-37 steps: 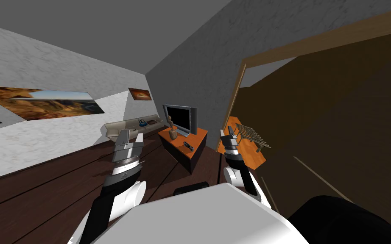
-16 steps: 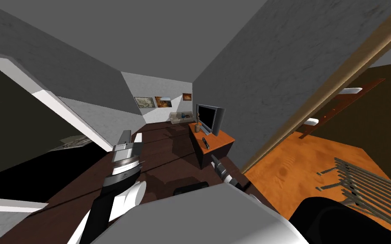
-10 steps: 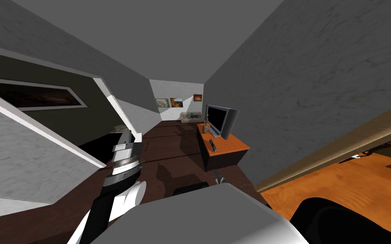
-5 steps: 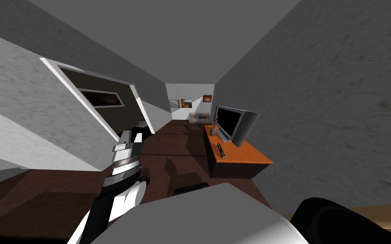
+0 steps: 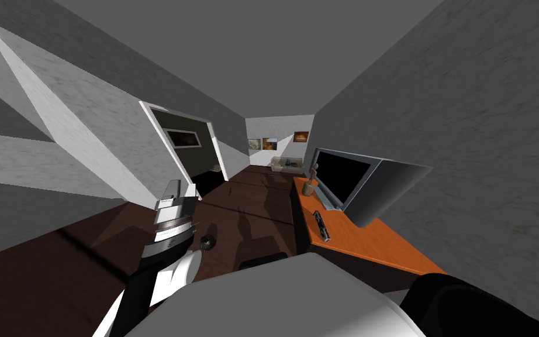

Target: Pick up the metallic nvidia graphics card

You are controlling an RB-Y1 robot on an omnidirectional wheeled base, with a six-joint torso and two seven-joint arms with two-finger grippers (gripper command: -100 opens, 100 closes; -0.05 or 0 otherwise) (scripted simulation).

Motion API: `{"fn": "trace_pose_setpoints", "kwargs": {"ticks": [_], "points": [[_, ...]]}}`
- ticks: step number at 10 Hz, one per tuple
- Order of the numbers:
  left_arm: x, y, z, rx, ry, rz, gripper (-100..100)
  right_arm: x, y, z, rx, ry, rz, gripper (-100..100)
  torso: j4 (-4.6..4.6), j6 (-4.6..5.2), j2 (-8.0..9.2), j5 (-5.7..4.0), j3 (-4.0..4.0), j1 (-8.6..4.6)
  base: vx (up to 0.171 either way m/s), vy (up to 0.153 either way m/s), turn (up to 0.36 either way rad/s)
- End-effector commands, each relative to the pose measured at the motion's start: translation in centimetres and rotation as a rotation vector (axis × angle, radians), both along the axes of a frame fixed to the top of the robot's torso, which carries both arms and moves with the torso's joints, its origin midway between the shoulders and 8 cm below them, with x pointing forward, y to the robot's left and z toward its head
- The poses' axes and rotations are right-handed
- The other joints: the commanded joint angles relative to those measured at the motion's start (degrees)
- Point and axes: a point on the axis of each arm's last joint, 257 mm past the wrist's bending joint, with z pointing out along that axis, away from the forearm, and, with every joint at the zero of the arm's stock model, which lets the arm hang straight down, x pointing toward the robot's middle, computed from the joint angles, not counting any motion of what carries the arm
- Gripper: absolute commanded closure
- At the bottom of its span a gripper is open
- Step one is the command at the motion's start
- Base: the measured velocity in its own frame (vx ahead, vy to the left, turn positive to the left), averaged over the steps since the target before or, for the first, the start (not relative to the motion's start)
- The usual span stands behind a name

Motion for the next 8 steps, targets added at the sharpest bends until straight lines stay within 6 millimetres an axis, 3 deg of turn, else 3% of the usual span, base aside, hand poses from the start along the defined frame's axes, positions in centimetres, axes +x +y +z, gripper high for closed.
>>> {"fn": "trace_pose_setpoints", "kwargs": {"ticks": [1, 5, 6, 8], "points": [[0.0, 0.0, 0.0, 0.0, 0.0, 0.0, 0, -2.3, -2.4, -0.9, -0.055, 0.058, 0.021, -100, 0.0, 0.0, 0.0, 0.0, 0.0, 0.0, 0.12, -0.044, 0.223], [0.0, 0.0, 0.0, 0.0, 0.0, 0.0, 0, -7.4, -10.4, -2.1, -0.227, 0.205, 0.085, -100, -0.03, -0.06, -0.22, -0.01, -0.11, -0.08, 0.175, -0.079, 0.353], [0.0, 0.0, 0.0, 0.0, 0.0, 0.0, 0, -7.4, -10.4, -2.1, -0.227, 0.205, 0.085, -100, -0.03, -0.02, -0.17, 0.0, -0.09, -0.03, 0.119, -0.061, 0.071], [0.0, 0.0, 0.0, 0.0, 0.0, 0.0, 0, -9.1, -14.0, -2.0, -0.303, 0.259, 0.111, -100, 0.02, -0.01, 0.04, 0.03, 0.03, 0.13, 0.128, -0.063, 0.24]]}}
